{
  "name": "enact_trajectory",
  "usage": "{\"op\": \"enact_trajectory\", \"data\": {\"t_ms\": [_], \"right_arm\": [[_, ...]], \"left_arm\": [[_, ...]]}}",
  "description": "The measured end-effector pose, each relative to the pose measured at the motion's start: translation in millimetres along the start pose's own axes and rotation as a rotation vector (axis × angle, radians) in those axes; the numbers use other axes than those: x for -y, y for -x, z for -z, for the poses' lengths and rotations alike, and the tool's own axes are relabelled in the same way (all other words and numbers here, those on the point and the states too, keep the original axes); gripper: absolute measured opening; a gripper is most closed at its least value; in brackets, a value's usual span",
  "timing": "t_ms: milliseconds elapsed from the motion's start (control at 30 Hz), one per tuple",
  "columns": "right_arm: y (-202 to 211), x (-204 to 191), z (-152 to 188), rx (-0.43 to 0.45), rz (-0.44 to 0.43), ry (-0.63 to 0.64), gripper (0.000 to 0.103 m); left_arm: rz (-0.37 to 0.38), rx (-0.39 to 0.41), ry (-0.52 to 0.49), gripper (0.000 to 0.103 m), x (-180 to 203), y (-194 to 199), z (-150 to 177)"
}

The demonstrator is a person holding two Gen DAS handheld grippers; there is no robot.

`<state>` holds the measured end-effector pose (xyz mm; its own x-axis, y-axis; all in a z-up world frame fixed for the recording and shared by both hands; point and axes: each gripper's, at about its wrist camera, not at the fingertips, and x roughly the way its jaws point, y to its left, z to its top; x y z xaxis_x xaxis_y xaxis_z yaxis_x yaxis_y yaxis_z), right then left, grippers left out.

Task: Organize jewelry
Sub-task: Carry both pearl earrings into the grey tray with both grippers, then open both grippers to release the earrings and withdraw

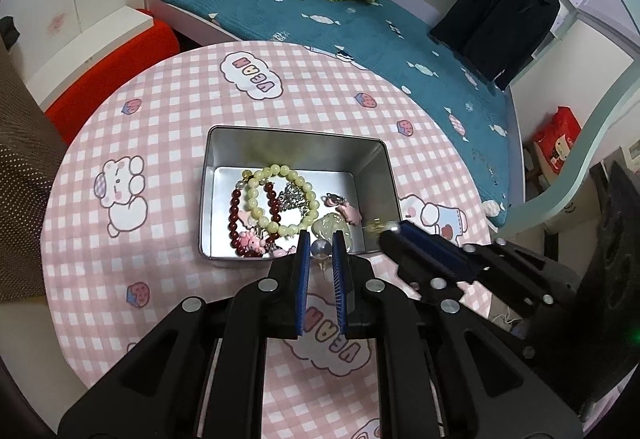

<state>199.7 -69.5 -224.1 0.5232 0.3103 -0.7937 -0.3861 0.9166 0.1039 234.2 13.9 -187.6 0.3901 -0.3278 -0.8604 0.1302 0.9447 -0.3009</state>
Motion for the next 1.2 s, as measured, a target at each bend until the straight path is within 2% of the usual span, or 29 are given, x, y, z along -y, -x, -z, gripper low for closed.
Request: {"op": "enact_trajectory", "data": {"t_ms": [500,833,867,933,967,1200], "right_arm": [[-23,-2,-6,-0.059,-0.063,0.011,0.011],[-28,2,-7,-0.074,-0.056,0.0,0.011],[-28,3,-7,-0.076,-0.054,-0.003,0.011],[-28,4,-7,-0.078,-0.048,-0.007,0.011],[-29,6,-7,-0.079,-0.047,-0.011,0.011],[-29,10,-7,-0.081,-0.042,-0.025,0.011]], "left_arm": [[0.005,-0.045,0.008,0.011,-7,-19,-8],[0.009,-0.067,0.003,0.012,-6,-28,-11],[0.008,-0.069,0.001,0.012,-6,-29,-11],[0.009,-0.082,0.003,0.022,-5,-31,-11],[0.013,-0.081,0.003,0.024,-6,-31,-11],[0.006,-0.089,-0.018,0.024,-4,-34,-11]]}}
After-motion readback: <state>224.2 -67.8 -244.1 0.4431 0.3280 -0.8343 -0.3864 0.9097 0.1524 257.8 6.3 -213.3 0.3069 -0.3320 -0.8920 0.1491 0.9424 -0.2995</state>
